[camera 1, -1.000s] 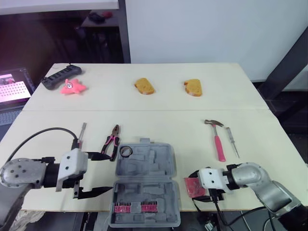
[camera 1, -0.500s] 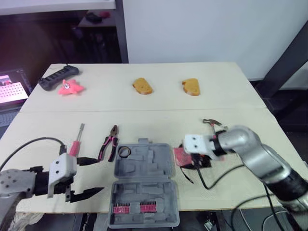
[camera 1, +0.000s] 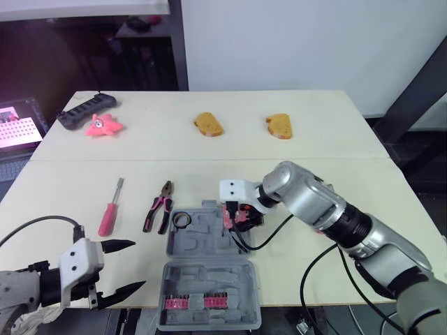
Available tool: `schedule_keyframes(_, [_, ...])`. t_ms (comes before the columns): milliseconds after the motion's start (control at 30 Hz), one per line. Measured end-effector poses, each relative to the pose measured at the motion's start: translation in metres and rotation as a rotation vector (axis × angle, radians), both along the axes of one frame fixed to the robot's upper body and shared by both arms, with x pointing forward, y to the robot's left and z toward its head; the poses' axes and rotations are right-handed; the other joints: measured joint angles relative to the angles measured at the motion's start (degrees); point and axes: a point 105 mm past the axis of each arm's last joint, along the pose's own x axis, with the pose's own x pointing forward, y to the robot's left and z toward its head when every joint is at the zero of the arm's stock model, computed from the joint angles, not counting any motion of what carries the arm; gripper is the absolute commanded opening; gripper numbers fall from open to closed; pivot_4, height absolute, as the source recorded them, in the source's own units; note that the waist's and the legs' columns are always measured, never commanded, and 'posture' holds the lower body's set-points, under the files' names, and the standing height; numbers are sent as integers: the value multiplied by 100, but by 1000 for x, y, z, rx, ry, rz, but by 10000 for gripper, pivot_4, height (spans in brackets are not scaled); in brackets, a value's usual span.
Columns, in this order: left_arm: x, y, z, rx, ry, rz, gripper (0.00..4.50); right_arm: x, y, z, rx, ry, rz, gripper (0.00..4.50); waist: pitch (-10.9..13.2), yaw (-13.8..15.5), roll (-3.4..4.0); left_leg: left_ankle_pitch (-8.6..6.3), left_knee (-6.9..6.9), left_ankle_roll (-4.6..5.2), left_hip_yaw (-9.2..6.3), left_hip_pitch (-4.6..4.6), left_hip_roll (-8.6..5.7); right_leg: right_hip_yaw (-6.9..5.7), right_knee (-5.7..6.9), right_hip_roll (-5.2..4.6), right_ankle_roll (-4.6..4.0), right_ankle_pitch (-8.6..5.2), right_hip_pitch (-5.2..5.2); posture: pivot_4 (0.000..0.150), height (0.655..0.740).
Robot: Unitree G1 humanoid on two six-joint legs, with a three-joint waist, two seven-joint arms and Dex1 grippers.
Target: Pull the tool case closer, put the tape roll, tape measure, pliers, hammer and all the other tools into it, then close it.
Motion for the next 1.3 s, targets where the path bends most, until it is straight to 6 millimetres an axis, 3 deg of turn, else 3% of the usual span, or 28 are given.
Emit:
schedule_keyframes(400, [0,-1,1,8,-10,9,45000,3,4,-20,-44,-21,16,30141,0,-4,0,0,-6,0,0,0,0,1,0,0,1,0,-3,1500,7400])
schedule_keyframes(1000, [2,-1,1,19,-18,9,45000,5,9,-23,-39,-51,26,30141,0,-7,0,0,-7,0,0,0,0,1,0,0,1,0,-5,1500,7400])
schedule_keyframes(1067, [3,-2,1,18,-21,7,45000,6,10,-23,-40,-60,29,40408,0,-6,0,0,-7,0,0,0,0,1,0,0,1,0,-5,1500,7400])
schedule_keyframes(1100, [4,-2,1,17,-22,5,45000,6,10,-23,-37,-65,33,43458,0,-7,0,0,-6,0,0,0,0,1,0,0,1,0,-5,1500,7400])
schedule_keyframes(1300, [5,-8,-1,6,-17,-19,45000,9,7,-17,-30,-99,36,44741,0,1,0,0,-7,0,0,-1,0,1,-1,0,0,1,-5,1500,7400])
